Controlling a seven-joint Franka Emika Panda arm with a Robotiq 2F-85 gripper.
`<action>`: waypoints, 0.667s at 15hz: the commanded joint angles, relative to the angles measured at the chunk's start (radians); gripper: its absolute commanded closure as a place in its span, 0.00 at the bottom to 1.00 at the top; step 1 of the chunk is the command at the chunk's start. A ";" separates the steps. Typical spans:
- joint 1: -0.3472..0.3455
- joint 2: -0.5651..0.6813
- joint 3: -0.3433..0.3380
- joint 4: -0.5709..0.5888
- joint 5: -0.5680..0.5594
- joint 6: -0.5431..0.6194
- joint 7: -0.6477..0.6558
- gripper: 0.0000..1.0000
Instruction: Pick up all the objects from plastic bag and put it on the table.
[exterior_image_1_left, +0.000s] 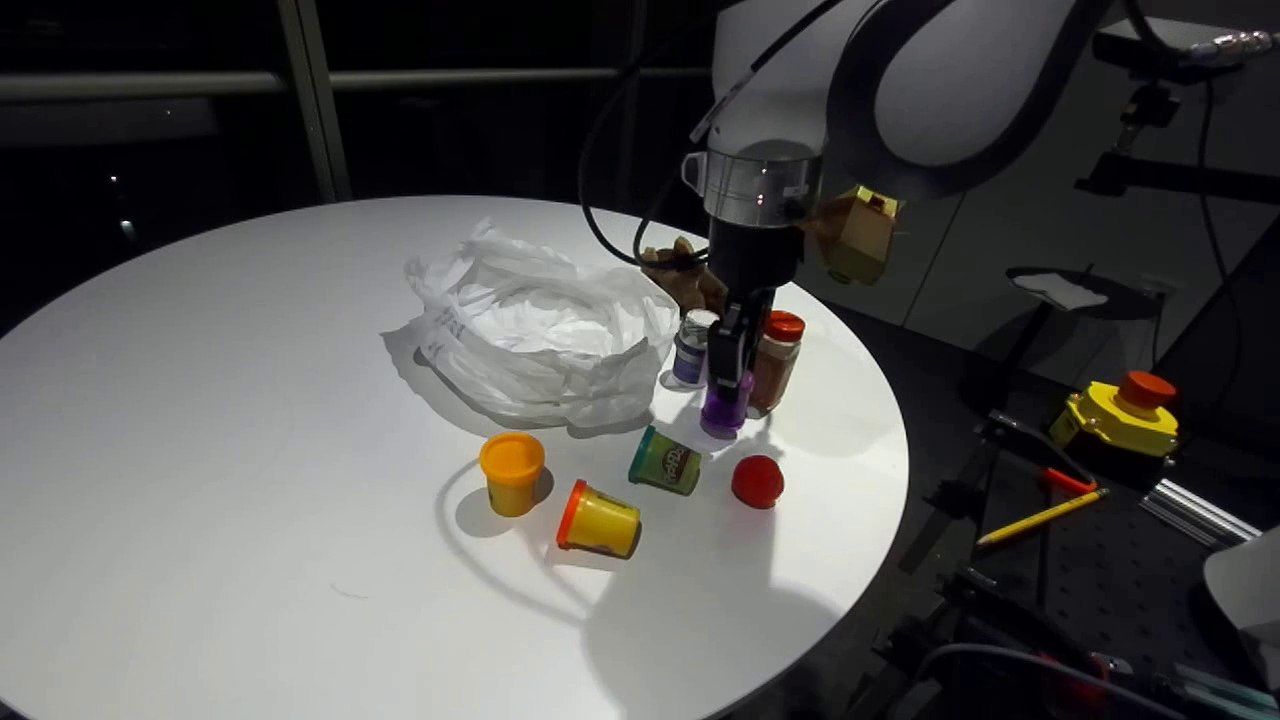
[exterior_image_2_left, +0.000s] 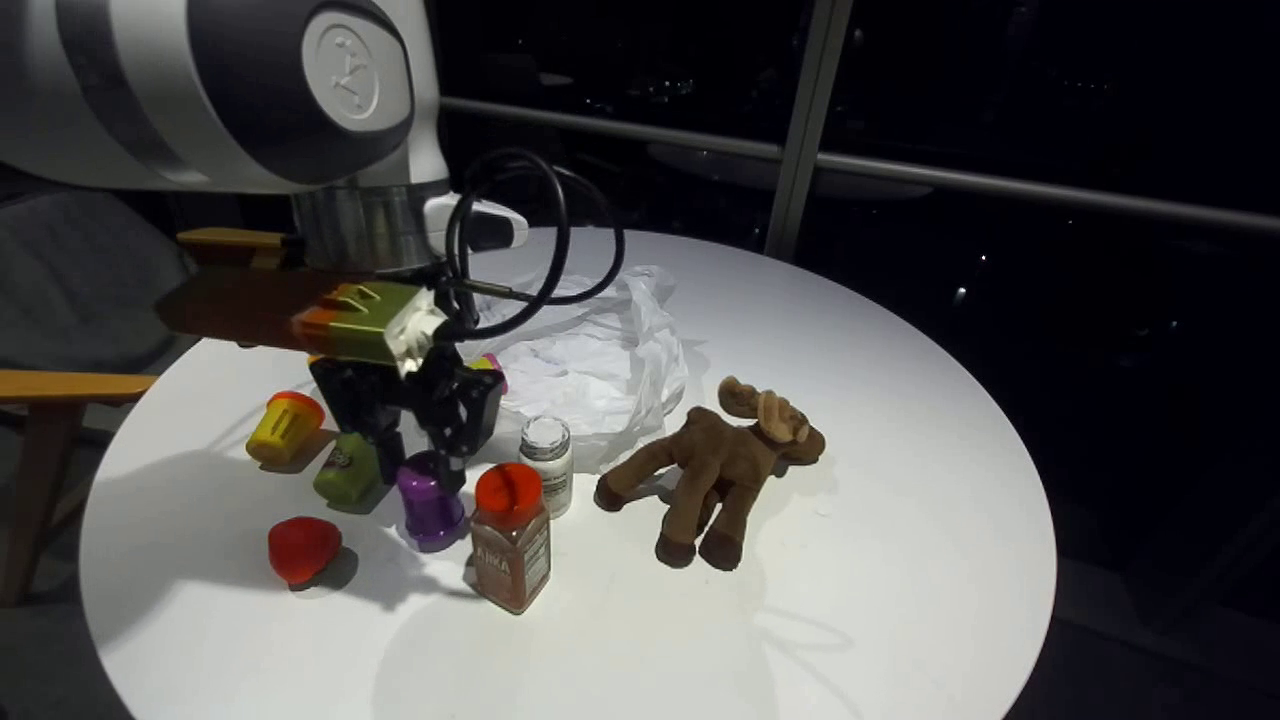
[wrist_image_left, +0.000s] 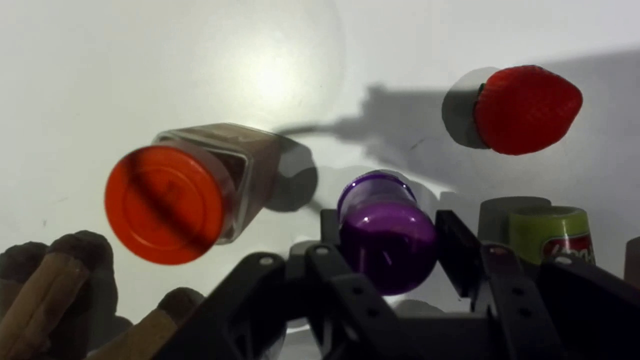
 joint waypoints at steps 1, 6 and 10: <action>0.009 0.040 -0.017 0.027 -0.001 0.012 0.012 0.74; 0.003 0.026 -0.004 0.032 0.024 -0.017 -0.015 0.19; 0.007 -0.072 0.010 0.059 0.030 -0.155 -0.027 0.00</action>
